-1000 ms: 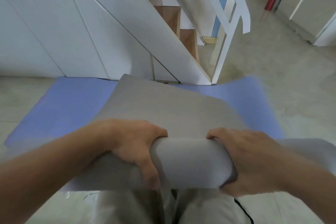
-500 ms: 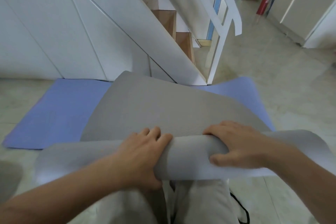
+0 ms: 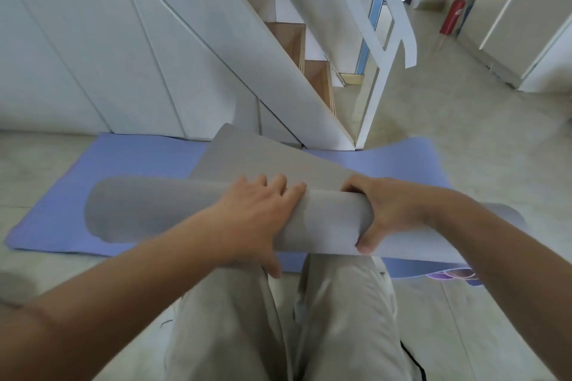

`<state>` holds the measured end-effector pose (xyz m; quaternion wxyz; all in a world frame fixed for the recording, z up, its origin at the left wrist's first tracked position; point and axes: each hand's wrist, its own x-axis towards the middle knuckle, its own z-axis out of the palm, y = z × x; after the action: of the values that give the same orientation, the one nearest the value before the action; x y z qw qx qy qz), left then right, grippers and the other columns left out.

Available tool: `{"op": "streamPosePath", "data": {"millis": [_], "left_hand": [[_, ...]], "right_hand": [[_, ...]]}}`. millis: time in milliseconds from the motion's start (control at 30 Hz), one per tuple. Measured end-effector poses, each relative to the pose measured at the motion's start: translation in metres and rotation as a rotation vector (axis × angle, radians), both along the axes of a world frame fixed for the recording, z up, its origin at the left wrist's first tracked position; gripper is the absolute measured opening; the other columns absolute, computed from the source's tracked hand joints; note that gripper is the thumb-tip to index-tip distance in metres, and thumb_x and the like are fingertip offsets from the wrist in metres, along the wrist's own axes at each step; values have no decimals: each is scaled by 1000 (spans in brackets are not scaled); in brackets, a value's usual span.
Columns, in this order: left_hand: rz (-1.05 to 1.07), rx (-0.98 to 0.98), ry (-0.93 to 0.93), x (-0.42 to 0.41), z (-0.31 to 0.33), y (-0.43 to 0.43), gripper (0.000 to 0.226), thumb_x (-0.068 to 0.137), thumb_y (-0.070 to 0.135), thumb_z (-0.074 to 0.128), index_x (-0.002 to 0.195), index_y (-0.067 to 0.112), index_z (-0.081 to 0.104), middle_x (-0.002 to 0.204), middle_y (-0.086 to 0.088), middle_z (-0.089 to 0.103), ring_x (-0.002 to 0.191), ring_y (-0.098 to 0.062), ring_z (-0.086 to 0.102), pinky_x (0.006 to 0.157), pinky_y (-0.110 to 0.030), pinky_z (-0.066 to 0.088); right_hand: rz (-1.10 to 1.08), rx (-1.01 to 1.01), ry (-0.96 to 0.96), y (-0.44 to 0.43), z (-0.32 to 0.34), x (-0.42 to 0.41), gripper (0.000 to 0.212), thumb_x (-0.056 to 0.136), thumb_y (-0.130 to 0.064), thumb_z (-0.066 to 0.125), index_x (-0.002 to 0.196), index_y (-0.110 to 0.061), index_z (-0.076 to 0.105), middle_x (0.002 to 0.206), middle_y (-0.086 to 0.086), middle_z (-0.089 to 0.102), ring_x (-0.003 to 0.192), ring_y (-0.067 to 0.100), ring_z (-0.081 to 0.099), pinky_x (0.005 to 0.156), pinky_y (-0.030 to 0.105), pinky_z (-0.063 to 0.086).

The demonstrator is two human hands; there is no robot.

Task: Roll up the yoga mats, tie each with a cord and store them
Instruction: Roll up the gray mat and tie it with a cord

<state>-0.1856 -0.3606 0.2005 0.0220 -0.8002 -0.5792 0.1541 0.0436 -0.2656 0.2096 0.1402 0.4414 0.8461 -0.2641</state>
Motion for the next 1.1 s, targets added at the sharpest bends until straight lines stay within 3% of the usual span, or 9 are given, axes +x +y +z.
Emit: {"op": "streamPosePath", "data": {"millis": [233, 367, 500, 600, 700, 800, 933, 1000, 1100], "left_hand": [[18, 0, -198, -17, 0, 12, 89, 53, 62, 73, 129, 34, 36, 109, 8, 54, 95, -19, 61, 80, -37, 52], [1, -98, -211, -26, 30, -3, 89, 50, 65, 71, 128, 43, 34, 113, 16, 54, 100, -12, 59, 87, -36, 50], [111, -416, -287, -30, 48, -23, 89, 45, 62, 80, 122, 51, 38, 110, 20, 57, 100, -7, 56, 91, -34, 48], [223, -690, -465, -29, 32, -32, 88, 37, 56, 83, 118, 43, 50, 109, 17, 64, 100, -7, 62, 90, -38, 55], [343, -917, -710, -26, 9, -38, 78, 45, 39, 86, 118, 28, 59, 111, 5, 72, 101, -18, 70, 88, -46, 59], [401, -1029, -798, -22, -2, -44, 81, 53, 30, 86, 128, 19, 57, 118, -4, 71, 108, -28, 69, 93, -50, 56], [262, -605, -540, -16, 30, -52, 110, 52, 60, 87, 146, 39, 34, 137, 17, 44, 124, -11, 48, 107, -33, 42], [164, -365, -381, -5, 42, -64, 122, 54, 70, 82, 151, 39, 15, 137, 16, 33, 124, -10, 42, 107, -35, 39], [101, -173, -220, 14, 26, -79, 127, 48, 74, 80, 146, 34, 11, 128, 6, 34, 113, -20, 46, 98, -42, 45]], "right_hand": [[131, 193, -92, -5, 2, -10, 100, 38, -73, 77, 125, -52, 32, 116, -25, 47, 109, 10, 51, 94, 39, 44], [121, 222, 31, -36, 22, -2, 87, 48, -71, 75, 121, -50, 33, 115, -25, 39, 101, 7, 51, 90, 33, 47], [184, 121, 18, -64, 36, 3, 91, 53, -78, 69, 133, -53, 32, 119, -28, 38, 113, 6, 48, 98, 34, 43], [233, 166, -89, -92, 33, 11, 118, 56, -83, 66, 150, -44, 7, 139, -20, 36, 129, 12, 39, 108, 33, 34], [328, 503, -92, -123, -1, 14, 121, 46, -82, 61, 146, -23, 30, 136, -1, 45, 115, 23, 52, 97, 42, 48], [274, 603, 49, -126, -27, 17, 104, 46, -66, 69, 134, -18, 45, 121, 4, 55, 101, 27, 59, 83, 46, 52], [277, 498, -6, -108, -6, 6, 97, 49, -63, 74, 134, -30, 39, 121, -10, 55, 104, 17, 59, 91, 34, 47], [222, 277, -35, -92, 8, -1, 89, 47, -59, 79, 123, -43, 35, 115, -17, 56, 100, 12, 57, 88, 31, 47], [141, 84, -27, -65, 20, -11, 82, 38, -56, 83, 107, -48, 40, 105, -19, 58, 94, 7, 56, 86, 38, 50]]}}
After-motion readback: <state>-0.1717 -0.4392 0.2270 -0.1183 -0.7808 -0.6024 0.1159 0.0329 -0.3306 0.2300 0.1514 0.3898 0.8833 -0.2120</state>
